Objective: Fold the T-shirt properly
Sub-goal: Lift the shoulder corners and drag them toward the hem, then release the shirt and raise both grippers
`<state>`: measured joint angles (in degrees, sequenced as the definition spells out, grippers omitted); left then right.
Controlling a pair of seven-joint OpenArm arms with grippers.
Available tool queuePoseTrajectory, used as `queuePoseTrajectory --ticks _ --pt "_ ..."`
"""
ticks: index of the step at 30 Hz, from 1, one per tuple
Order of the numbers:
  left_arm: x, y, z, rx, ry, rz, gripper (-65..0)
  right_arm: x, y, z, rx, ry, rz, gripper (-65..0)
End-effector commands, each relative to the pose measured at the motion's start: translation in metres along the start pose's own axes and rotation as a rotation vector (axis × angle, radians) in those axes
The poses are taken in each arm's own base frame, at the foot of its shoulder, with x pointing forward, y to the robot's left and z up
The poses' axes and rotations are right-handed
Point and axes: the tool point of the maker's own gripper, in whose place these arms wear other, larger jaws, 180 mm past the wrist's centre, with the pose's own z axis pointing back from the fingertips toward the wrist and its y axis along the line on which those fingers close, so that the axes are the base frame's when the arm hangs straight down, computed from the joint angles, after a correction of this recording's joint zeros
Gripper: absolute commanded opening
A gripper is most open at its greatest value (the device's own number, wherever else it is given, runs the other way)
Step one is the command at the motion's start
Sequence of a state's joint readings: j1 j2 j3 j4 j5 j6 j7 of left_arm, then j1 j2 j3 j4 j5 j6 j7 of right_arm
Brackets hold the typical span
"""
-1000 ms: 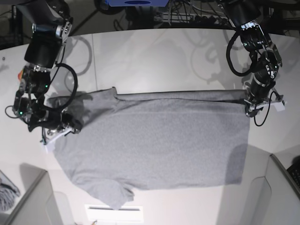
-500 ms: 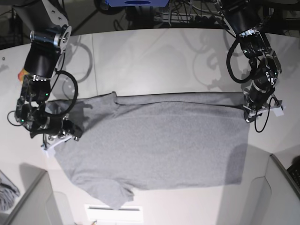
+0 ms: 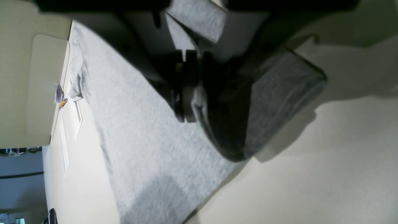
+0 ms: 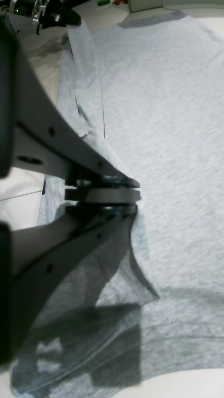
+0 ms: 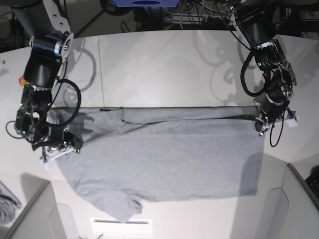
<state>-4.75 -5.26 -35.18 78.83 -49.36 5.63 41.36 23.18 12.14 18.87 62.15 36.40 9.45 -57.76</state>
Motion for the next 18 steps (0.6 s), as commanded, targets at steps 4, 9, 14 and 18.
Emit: queuePoseTrajectory --ticks 4,9,14,18 --pt "0.015 -0.013 0.001 -0.036 -0.038 -0.009 -65.0 0.025 0.008 0.009 0.017 -0.065 0.021 -65.0" --pt "0.021 -0.011 0.003 -0.032 -0.049 -0.011 -65.0 0.03 0.013 0.009 0.023 -0.07 0.033 -65.0" --pt "0.025 -0.01 0.004 -0.032 -0.056 -0.017 -65.0 0.032 0.035 -0.001 0.028 -0.068 0.121 -65.0" --pt "0.028 -0.014 0.003 -0.039 -0.064 -0.017 -65.0 0.036 0.037 -0.001 0.03 -0.092 0.129 -65.0"
